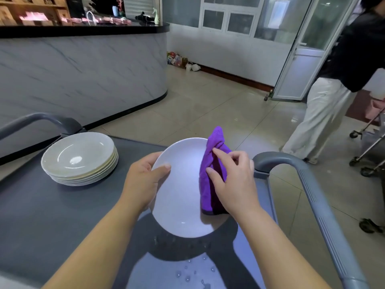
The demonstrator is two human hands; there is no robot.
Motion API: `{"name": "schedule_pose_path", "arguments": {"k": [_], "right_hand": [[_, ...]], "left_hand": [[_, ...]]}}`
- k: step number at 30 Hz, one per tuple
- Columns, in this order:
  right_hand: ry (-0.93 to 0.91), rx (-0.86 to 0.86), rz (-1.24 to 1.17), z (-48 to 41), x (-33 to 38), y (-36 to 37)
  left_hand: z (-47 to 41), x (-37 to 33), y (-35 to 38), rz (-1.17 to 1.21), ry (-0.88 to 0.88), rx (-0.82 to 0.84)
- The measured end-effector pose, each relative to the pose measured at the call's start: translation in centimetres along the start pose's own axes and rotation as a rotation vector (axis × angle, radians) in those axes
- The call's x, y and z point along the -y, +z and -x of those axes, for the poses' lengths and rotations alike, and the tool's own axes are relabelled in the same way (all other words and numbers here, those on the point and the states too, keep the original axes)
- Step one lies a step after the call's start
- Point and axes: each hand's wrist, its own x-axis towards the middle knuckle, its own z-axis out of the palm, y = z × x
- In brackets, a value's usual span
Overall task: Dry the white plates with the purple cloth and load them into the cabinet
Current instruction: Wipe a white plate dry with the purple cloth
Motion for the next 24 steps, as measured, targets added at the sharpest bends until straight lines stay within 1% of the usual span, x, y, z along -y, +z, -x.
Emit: {"name": "schedule_pose_path", "arguments": {"k": [2,4,9,10,12,14,16,19,22,23,24], "right_hand": [[-0.022,-0.145,0.198,0.1,0.4,1.1],[-0.011,-0.188,0.267,-0.1,0.7,1.6],[-0.007,-0.063,0.215,-1.0,1.5,1.6],[0.018,-0.036,0.183,-1.2,1.8,1.5],[0.159,-0.016,0.061,-1.5,2.2,1.5],[0.310,-0.075,-0.151,-1.2,2.6,1.8],[0.394,-0.159,-0.338,-0.2,2.8,2.5],[0.409,-0.196,-0.417,0.5,2.9,2.7],[0.376,-0.123,-0.404,-0.8,3.1,1.3],[0.344,-0.093,-0.386,-1.2,3.3,0.7],[0.313,-0.069,-0.372,-1.6,3.5,0.4]], "left_hand": [[0.0,-0.3,-0.3,0.024,-0.015,0.012],[-0.1,-0.8,-0.8,0.061,-0.034,0.027],[-0.6,-1.6,-2.0,0.098,-0.036,0.016],[-0.7,-1.6,-2.0,0.122,-0.036,0.002],[-0.9,-1.6,-1.9,0.182,-0.018,-0.046],[-1.2,-1.5,-1.8,0.239,0.008,-0.100],[-1.6,-1.3,-1.9,0.273,0.016,-0.120],[-2.4,-1.1,-2.7,0.259,-0.023,-0.027],[-3.2,-1.3,-4.3,0.248,-0.101,0.229],[-3.4,-1.3,-4.6,0.210,-0.112,0.280],[-3.6,-1.3,-4.7,0.165,-0.107,0.271]]}}
